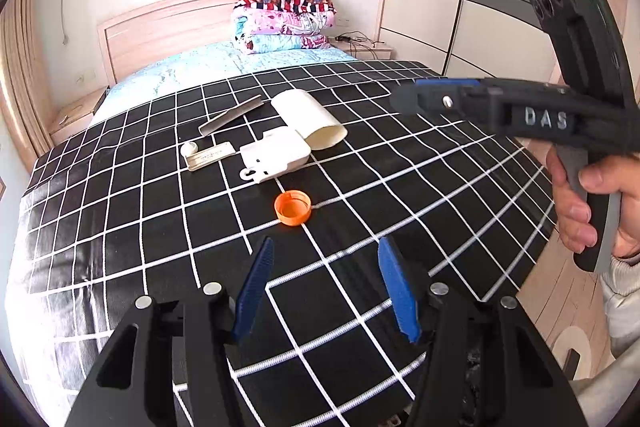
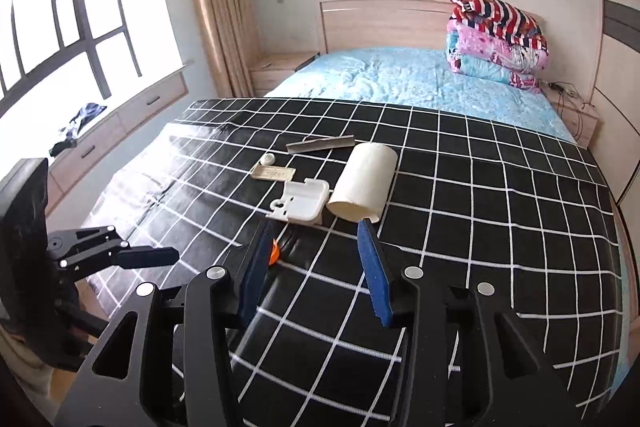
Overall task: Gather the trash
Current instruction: 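Grasp the orange bottle cap with the left tool while the right tool grasps the white paper roll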
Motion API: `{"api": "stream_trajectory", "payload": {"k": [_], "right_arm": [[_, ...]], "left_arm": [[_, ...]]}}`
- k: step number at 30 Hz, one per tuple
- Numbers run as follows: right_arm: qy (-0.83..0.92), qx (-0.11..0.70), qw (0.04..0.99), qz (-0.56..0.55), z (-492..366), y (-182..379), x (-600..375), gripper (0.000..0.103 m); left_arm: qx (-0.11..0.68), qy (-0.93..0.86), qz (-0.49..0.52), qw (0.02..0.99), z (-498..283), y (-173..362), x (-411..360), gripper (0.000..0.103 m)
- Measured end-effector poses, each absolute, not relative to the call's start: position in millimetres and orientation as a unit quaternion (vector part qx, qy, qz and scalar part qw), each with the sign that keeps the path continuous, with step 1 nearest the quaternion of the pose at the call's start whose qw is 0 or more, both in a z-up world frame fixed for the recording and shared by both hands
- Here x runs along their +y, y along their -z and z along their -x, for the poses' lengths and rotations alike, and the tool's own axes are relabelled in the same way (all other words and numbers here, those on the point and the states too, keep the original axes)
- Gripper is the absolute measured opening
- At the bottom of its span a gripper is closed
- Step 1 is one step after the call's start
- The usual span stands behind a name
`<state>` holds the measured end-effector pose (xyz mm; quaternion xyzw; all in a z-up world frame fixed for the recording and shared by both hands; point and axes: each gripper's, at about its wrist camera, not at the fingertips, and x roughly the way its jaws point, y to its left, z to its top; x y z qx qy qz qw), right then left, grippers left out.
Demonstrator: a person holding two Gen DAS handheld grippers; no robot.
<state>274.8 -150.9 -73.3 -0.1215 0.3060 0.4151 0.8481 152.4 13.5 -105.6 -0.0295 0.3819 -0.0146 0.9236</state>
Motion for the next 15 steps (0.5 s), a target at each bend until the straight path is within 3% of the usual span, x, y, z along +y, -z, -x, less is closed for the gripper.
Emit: {"api": "stream_trajectory", "payload": {"k": [4,15], "right_arm": [[-0.393,0.325,0.85,0.133,-302.0,76.5,-130.9,0.06],[-0.347,0.377,0.845,0.151,-362.0,108.8,-88.5,0.061]], "left_arm": [[0.393,0.009,0.042,0.918,-170.6,114.6,20.2,0.052],[0.418,-0.014,0.058,0.906,-206.8,142.0,37.5,0.052]]}}
